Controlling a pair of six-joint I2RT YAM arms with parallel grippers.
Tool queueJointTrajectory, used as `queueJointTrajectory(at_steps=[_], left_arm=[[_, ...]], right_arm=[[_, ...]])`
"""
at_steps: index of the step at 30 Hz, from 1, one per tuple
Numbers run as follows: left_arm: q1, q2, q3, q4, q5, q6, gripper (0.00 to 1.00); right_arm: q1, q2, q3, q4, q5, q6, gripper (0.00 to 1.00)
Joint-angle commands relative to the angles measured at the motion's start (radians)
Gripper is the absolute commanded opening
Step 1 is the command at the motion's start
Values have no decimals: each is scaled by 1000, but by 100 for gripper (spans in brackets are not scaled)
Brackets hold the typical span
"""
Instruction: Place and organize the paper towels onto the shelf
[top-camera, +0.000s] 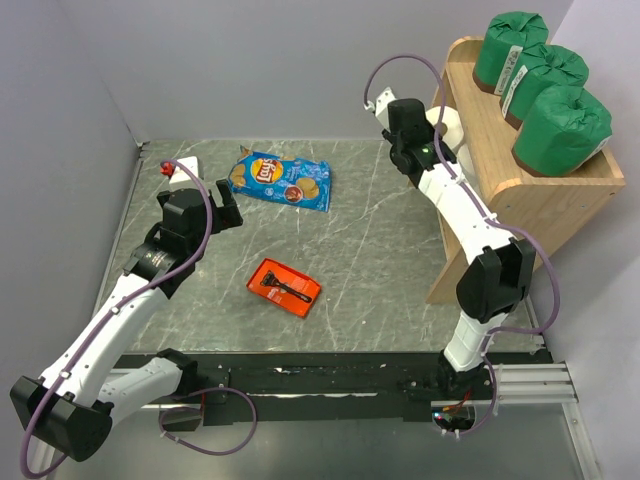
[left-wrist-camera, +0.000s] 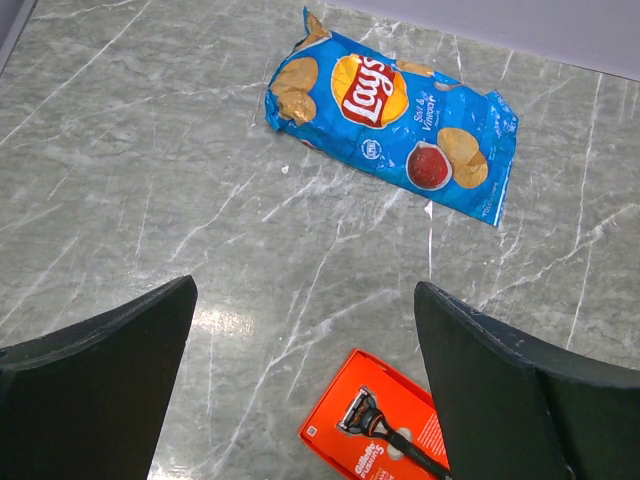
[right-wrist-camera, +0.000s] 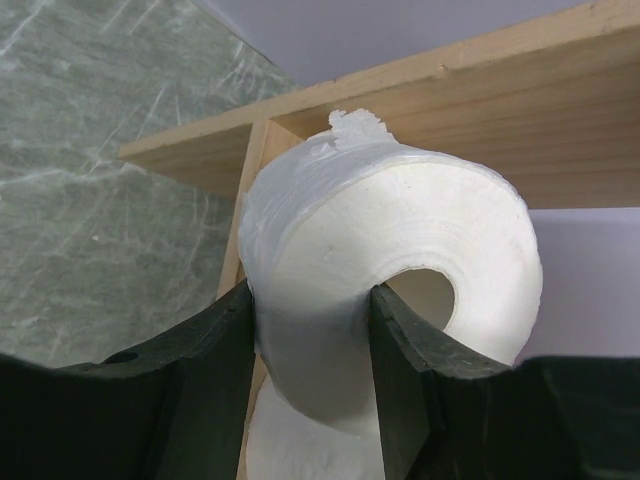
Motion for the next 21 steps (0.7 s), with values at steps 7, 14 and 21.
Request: queueJointTrajectory(at_steps=[7, 14, 21], left_arm=[[-3, -6, 19, 24, 0, -8, 96], [-3, -5, 21, 21, 3, -7, 96], [-3, -5, 21, 21, 1, -7, 97]], right_arm=[[-31, 20, 84, 46, 146, 4, 51], [-19, 0, 81, 80, 161, -19, 67], [-6, -20, 82, 83, 135, -11, 63]])
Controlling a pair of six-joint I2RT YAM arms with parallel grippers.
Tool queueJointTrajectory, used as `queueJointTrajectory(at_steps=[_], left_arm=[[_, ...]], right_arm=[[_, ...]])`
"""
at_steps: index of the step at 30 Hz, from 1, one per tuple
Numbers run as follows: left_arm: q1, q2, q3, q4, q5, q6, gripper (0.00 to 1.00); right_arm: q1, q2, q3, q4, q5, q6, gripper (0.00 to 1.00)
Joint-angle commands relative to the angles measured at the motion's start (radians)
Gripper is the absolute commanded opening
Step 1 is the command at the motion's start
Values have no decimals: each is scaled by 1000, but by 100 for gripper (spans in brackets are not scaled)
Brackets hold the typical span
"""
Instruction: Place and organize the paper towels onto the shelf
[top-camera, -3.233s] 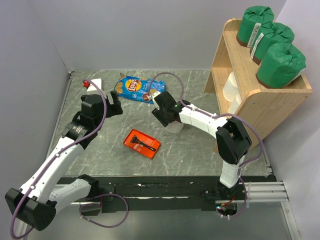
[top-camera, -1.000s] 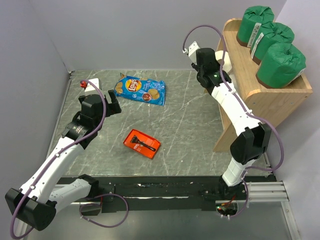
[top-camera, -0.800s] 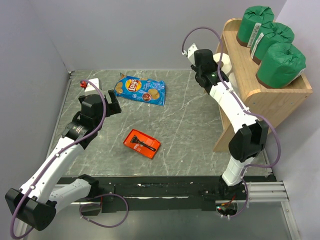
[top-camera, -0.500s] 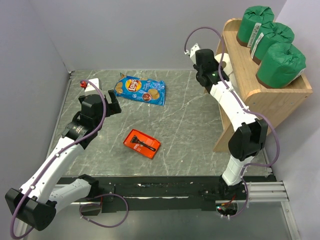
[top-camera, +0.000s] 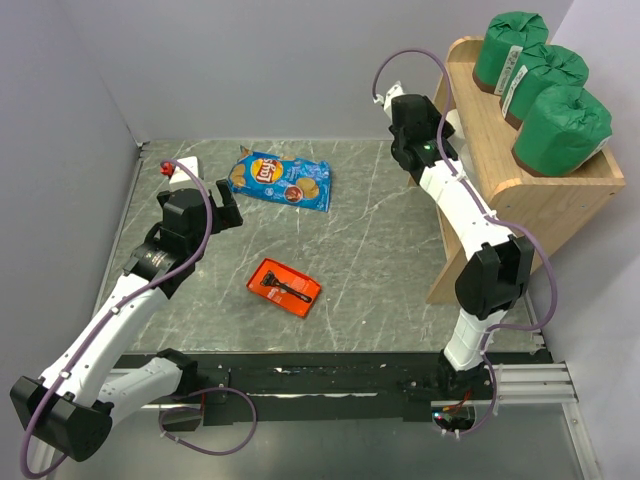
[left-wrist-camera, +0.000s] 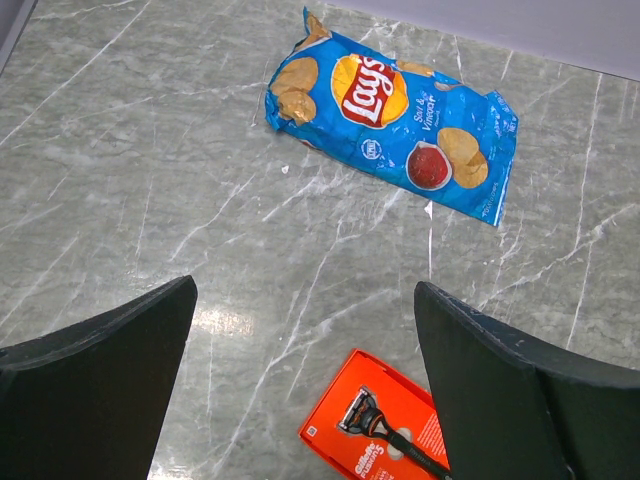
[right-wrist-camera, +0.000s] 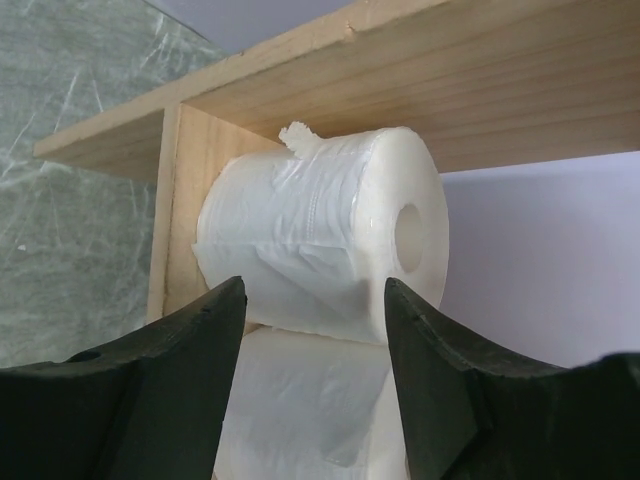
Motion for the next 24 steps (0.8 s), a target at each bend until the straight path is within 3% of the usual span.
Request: queueJointTrajectory(at_steps=[1, 7, 11, 24], left_arm=[[-2, -5, 21, 24, 1, -7, 96], [-2, -6, 21, 21, 1, -7, 96], [-3, -9, 19, 23, 3, -7, 96], [-2, -12, 21, 24, 0, -8, 96]], right_arm=[[17, -60, 52, 47, -30, 9, 62], [18, -86, 1, 96, -125, 26, 47], [17, -46, -5, 121, -102, -15, 40], [-43, 49, 18, 132, -36, -37, 35]])
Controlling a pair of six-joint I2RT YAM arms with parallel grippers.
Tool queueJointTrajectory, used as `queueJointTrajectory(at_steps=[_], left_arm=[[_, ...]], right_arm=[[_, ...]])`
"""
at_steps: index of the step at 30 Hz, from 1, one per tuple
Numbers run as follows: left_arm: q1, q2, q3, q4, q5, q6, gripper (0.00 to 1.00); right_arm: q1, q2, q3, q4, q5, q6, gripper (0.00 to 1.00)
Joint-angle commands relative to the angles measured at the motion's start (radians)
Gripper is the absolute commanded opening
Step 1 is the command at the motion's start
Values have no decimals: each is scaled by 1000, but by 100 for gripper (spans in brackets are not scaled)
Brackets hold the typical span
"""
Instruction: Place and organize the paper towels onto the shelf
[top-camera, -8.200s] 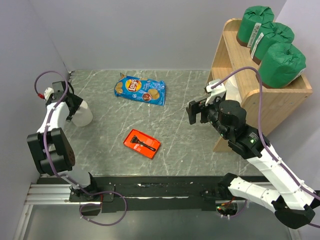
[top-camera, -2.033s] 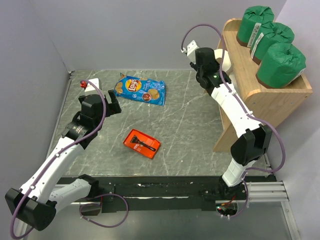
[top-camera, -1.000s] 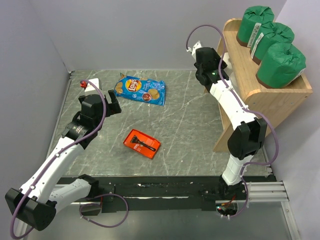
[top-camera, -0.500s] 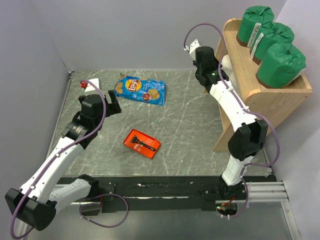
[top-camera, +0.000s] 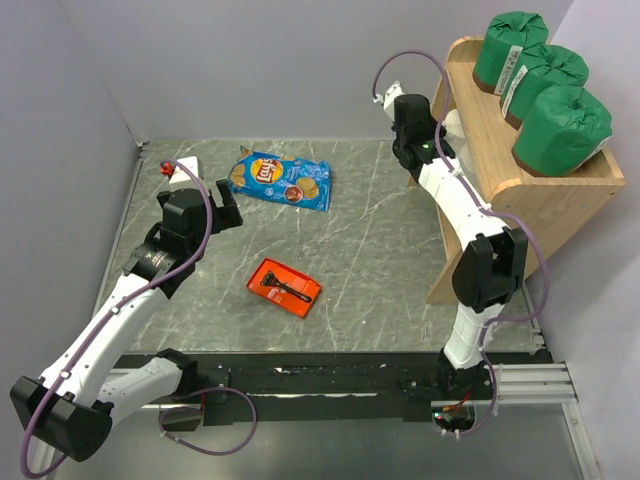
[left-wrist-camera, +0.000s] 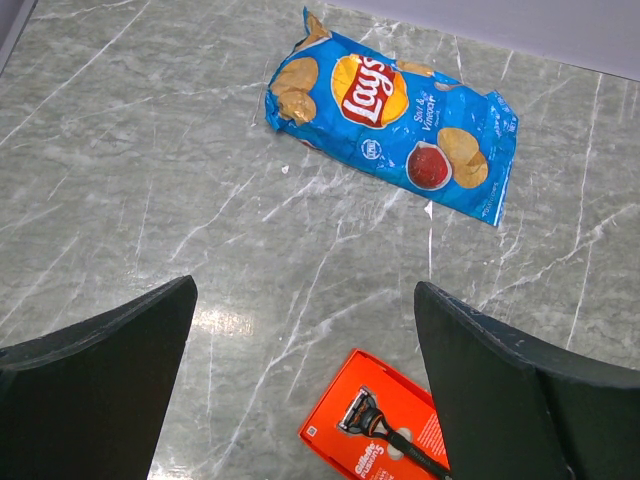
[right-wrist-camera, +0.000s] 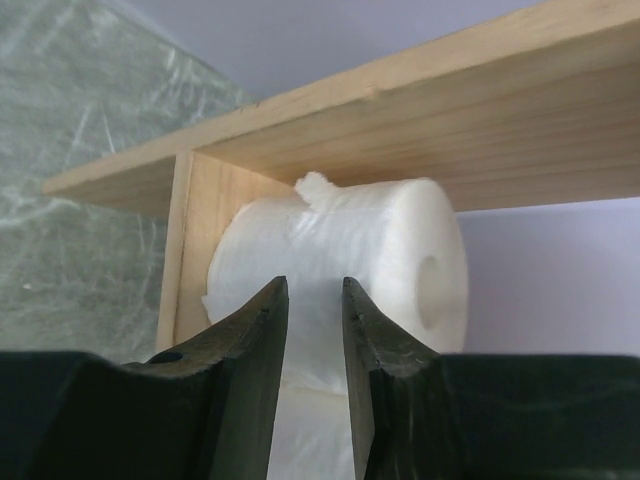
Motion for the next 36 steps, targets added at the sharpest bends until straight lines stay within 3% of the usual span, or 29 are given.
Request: queueJointTrajectory(at_steps=[1, 6, 13, 17, 24, 36], left_arm=[[-3, -12, 19, 24, 1, -10, 97], [-2, -15, 18, 24, -2, -10, 96], [-3, -15, 19, 23, -6, -11, 96], [-2, -18, 18, 21, -13, -10, 96], [-2, -23, 16, 29, -3, -10, 96], [-3, -6, 16, 27, 11, -11, 96]], right_arm=[[-17, 10, 22, 33, 24, 0, 35], [-10, 3, 53, 13, 38, 9, 35], [128, -125, 25, 80, -72, -60, 35], [164, -143, 103, 105, -83, -68, 35], [133, -88, 203, 258, -10, -258, 31], [0, -25, 334, 257, -54, -269, 31]])
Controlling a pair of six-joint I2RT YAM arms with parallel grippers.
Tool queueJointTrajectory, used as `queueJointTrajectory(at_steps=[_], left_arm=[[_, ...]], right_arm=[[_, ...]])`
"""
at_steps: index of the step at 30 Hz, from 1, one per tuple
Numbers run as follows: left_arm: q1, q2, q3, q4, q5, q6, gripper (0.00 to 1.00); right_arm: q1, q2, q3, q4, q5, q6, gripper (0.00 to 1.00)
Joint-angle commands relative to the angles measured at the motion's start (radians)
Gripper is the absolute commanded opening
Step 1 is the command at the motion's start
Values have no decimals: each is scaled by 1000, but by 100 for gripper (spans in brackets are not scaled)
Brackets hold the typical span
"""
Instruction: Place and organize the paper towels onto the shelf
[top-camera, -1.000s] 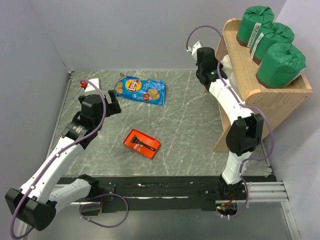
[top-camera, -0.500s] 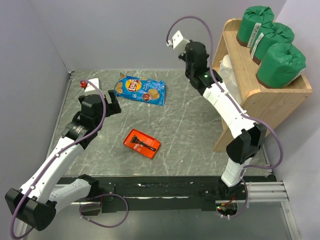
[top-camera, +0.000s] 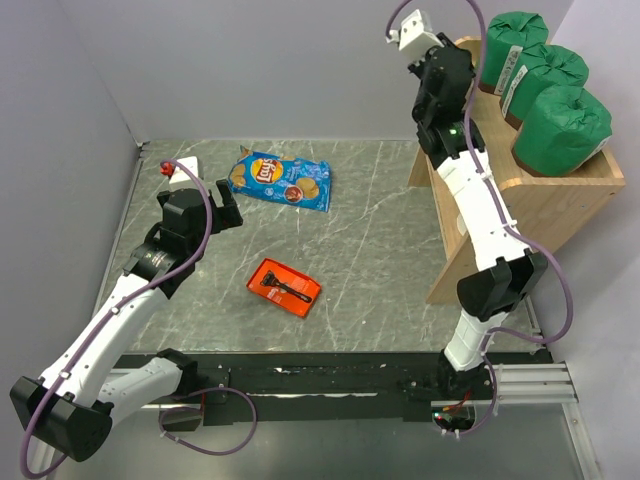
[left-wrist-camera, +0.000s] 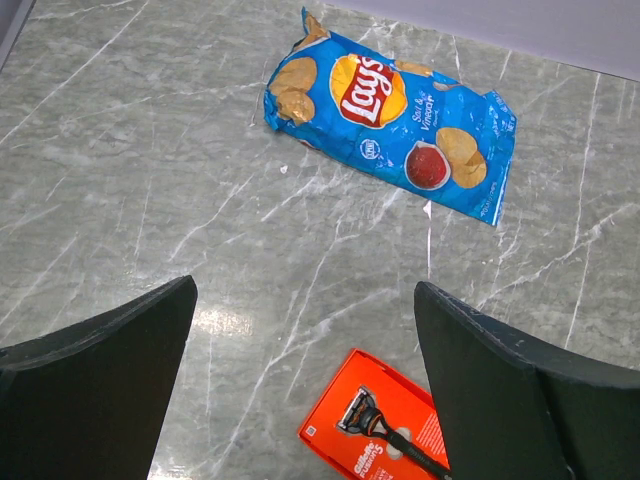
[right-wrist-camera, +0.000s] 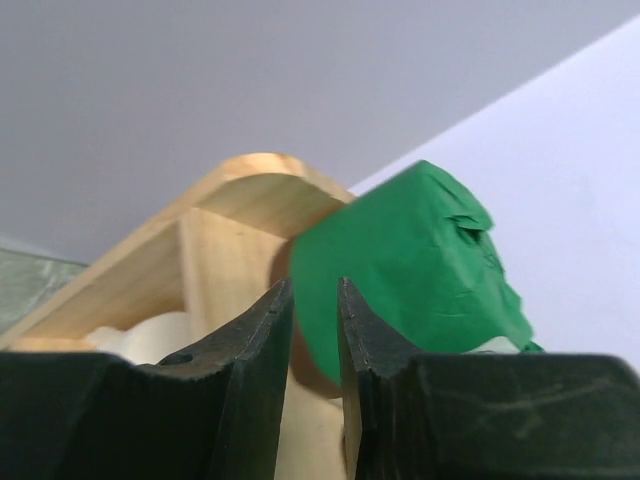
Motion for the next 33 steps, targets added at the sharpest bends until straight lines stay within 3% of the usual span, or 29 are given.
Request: queueJointTrajectory(at_steps=[1, 14, 26, 29, 33], left_arm=[[-3, -5, 18, 27, 5, -11, 96], [-3, 9, 15, 26, -7, -11, 96], [-2, 13, 18, 23, -13, -11, 96], [-2, 10, 15, 24, -13, -11, 97], [-3, 9, 16, 23, -12, -11, 96]], right_arm=[[-35, 33, 50, 50, 0, -17, 31], [-110, 52, 76, 32, 74, 32, 32], [-118, 23, 72, -38, 50, 101, 32], [-104, -11, 49, -55, 10, 142, 32], [-29, -60, 76, -225, -105, 225, 34]])
